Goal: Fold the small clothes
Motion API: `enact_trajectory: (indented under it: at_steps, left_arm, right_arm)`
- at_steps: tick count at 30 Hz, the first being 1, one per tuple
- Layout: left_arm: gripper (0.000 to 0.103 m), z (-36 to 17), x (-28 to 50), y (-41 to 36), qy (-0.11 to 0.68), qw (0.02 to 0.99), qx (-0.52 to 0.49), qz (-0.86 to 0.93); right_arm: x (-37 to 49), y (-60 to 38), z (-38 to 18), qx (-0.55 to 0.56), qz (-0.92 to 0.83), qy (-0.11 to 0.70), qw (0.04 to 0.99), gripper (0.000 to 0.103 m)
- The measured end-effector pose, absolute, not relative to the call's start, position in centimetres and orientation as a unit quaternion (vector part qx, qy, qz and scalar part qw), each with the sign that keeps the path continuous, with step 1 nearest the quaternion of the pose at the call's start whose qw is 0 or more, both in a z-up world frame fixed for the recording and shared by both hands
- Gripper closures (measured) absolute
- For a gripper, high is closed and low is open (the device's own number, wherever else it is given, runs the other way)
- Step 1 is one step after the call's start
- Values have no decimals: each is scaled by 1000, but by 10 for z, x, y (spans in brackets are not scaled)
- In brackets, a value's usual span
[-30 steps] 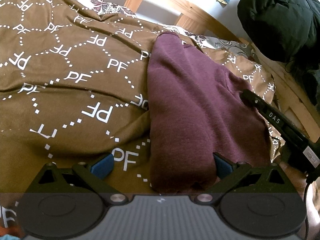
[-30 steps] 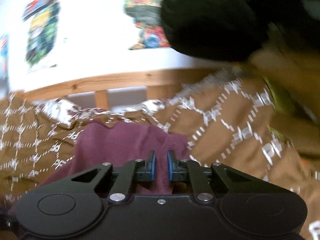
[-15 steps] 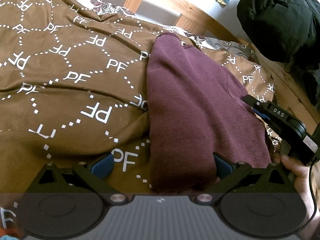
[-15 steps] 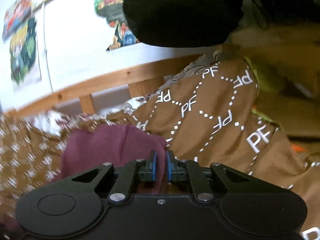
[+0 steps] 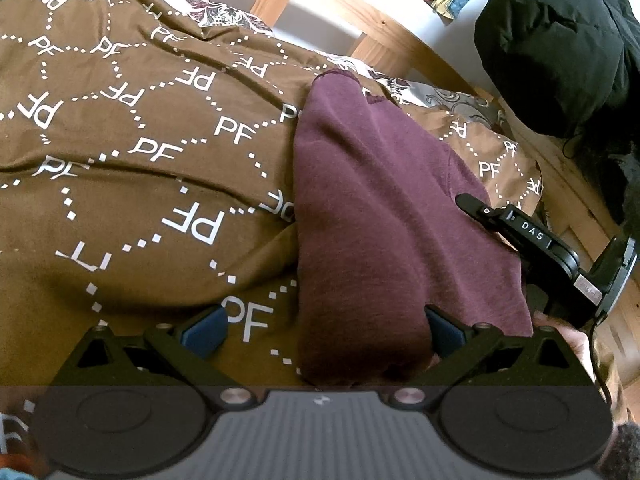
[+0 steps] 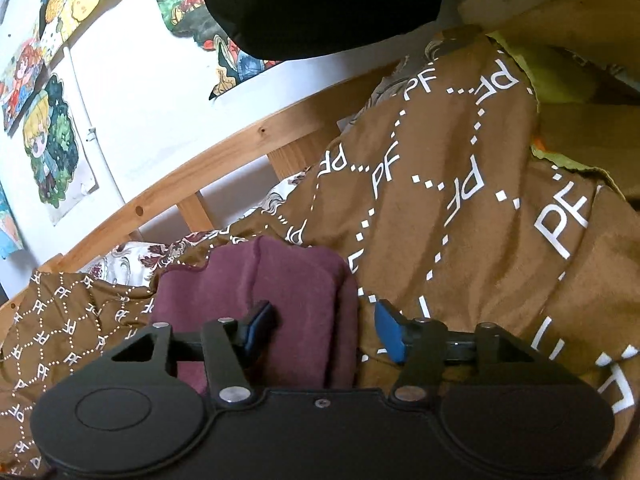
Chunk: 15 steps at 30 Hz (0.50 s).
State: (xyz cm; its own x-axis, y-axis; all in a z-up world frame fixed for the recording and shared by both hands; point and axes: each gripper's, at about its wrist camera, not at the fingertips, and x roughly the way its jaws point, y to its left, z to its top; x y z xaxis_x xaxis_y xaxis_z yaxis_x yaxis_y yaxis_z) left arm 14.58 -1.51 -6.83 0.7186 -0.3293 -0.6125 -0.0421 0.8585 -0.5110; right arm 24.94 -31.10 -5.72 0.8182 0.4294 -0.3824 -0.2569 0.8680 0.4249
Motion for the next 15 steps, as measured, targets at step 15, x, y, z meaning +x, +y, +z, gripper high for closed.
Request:
enact_trajectory:
  at_steps: [15]
  left_arm:
    - [0,-69,146,-15,367,891,-255,-82]
  right_arm:
    - [242,-301,-54,157,181,246,939,73]
